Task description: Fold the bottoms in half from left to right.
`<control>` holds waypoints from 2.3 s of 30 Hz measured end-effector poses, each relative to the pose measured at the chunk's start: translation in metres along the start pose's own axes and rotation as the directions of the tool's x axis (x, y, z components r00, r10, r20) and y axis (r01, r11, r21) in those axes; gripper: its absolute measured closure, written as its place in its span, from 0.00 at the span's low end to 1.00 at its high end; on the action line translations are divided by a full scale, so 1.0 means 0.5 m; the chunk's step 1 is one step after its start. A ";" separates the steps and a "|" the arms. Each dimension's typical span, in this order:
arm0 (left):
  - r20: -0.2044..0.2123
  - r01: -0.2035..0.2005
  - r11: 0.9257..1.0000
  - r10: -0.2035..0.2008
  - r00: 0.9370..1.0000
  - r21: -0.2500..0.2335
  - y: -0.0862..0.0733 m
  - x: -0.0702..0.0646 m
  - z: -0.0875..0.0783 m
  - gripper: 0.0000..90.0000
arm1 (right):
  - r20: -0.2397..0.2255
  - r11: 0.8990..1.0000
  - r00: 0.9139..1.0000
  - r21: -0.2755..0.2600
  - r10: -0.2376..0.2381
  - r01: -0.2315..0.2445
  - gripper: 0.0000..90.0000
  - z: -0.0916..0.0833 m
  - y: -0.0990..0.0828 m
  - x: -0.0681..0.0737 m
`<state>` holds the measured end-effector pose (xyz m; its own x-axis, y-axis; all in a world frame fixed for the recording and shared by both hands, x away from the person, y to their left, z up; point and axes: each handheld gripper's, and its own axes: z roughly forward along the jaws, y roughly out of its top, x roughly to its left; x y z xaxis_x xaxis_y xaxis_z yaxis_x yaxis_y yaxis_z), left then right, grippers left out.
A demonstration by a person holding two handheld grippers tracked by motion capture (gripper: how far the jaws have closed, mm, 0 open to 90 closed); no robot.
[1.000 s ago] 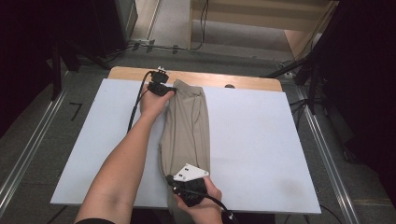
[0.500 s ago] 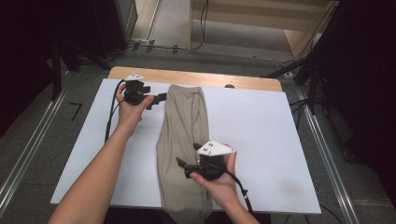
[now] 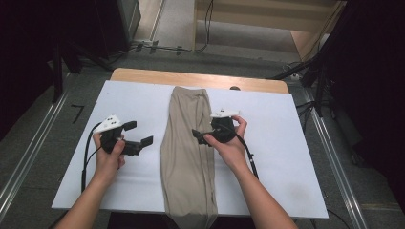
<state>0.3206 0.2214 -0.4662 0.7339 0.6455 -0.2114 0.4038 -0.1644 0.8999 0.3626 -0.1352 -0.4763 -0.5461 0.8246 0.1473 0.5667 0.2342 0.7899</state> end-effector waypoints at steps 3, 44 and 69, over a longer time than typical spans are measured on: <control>0.004 -0.001 1.000 0.001 1.000 0.002 -0.018 -0.009 -0.026 0.00 | 0.023 1.000 1.000 -0.001 0.010 -0.010 0.03 0.031 0.020 -0.021; 0.019 0.012 0.997 -0.014 1.000 0.080 -0.113 -0.009 -0.091 0.00 | 0.301 0.985 0.941 0.028 0.156 -0.172 0.98 0.216 0.152 -0.164; -0.061 0.026 0.996 -0.021 0.998 0.091 -0.113 -0.052 -0.085 0.17 | 0.100 0.997 0.994 0.048 0.047 -0.052 0.50 0.007 0.025 -0.057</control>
<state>0.2558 0.2456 -0.4952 0.6910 0.6928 -0.2063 0.4706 -0.2144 0.8559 0.3871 -0.1539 -0.4728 -0.4545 0.8820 0.1242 0.6235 0.2155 0.7516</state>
